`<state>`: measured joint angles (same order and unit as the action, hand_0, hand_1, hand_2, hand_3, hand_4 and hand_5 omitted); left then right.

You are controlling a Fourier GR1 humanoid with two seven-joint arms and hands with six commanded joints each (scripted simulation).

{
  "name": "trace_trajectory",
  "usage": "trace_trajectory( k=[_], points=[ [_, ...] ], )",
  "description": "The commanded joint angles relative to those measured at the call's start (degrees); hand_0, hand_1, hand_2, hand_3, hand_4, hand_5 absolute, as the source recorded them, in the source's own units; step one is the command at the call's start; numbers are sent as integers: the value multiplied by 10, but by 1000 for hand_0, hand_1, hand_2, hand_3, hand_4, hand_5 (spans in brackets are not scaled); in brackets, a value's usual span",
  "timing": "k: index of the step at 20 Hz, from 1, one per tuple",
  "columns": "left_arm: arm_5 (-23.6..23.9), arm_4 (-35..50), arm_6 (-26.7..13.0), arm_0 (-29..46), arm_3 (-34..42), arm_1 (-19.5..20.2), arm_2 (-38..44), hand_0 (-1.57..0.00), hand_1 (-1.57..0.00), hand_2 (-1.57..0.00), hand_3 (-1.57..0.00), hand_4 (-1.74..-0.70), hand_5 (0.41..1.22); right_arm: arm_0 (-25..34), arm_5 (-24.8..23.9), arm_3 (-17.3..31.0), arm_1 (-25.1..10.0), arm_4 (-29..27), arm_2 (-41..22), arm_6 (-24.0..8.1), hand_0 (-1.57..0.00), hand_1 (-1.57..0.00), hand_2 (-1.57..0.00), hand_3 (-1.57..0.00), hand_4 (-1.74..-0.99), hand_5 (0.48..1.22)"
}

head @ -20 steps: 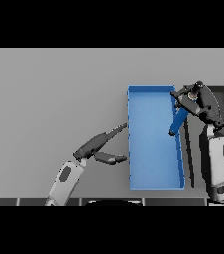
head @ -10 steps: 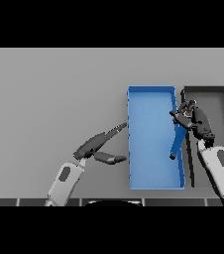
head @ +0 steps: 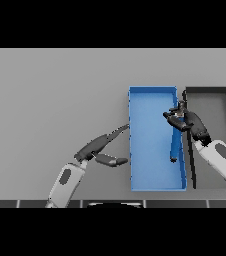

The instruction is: Pick up the blue pipe and place it into the blue bin.

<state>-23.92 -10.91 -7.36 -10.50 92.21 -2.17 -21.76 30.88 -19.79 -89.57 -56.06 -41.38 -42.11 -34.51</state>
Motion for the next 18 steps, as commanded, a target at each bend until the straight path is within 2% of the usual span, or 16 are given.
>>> trace_trajectory(
  k=[1, 6, 10, 18],
  points=[
    [0, -1, 1, 1, -1, 1, 0, 1, 1, 1, 1, -886, 428, 2, 1, 5, -4, -10, -14, -4, -156, -143, -143, -84, -1083, 934],
    [5, -6, -7, -5, -6, -1, 2, 1, 1, 1, 1, -885, 428, 41, -1, 21, -33, -45, -96, -4, -51, -46, -46, -27, -1051, 787],
    [5, -7, 2, 4, -4, 0, -1, 1, 1, 1, 1, -888, 429, 63, -7, 28, -36, -56, -130, -4, -20, -18, -18, -10, -1033, 696],
    [8, -13, 8, 3, -8, 2, -2, 1, 1, 1, 1, -885, 431, 97, -8, 29, -47, -77, -167, -4, -6, -5, -5, -3, -1022, 649]
  ],
)
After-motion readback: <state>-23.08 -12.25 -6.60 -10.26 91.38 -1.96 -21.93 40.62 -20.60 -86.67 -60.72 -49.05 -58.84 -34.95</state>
